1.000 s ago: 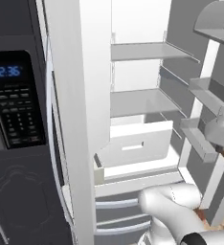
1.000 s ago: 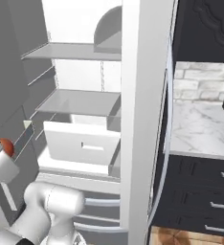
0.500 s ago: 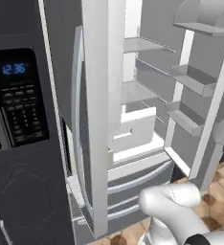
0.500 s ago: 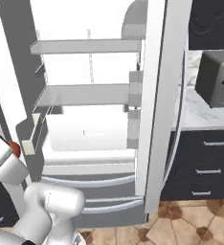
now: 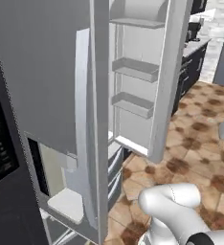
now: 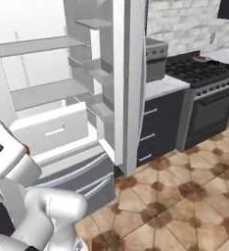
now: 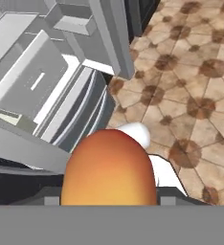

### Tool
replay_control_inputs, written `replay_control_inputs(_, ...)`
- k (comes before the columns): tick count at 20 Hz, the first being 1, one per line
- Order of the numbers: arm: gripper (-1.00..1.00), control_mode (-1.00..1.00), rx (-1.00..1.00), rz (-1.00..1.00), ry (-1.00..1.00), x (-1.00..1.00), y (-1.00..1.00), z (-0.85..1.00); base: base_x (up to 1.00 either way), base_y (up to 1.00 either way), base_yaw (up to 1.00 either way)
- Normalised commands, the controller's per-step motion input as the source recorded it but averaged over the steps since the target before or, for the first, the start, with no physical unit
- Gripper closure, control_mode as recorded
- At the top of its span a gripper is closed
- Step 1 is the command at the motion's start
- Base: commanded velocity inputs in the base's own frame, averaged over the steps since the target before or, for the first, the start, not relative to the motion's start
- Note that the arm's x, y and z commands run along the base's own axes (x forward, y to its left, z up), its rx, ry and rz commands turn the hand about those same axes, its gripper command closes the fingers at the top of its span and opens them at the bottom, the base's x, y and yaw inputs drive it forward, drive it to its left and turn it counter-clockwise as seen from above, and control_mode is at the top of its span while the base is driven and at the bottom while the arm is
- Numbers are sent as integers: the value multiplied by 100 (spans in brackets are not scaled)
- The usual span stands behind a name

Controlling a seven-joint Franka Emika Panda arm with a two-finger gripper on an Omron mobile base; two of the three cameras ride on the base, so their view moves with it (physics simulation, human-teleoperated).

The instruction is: Place the cold items (mango and lime) from the fridge in one tupperware on the dining counter. Place the warm items (hot dog and kebab skewer) in the stove area in another tupperware.

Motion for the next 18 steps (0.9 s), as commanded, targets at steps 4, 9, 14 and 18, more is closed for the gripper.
replay_control_inputs(4, 100, 100, 0, 0, 0, 0, 0, 0, -53, 60, -92)
replay_control_inputs(9, 100, 100, 0, 0, 0, 0, 0, 0, -83, 17, -70)
replay_control_inputs(14, 100, 100, 0, 0, 0, 0, 0, 0, -99, -27, -55)
replay_control_inputs(18, 100, 100, 0, 0, 0, 0, 0, 0, -73, -95, -36)
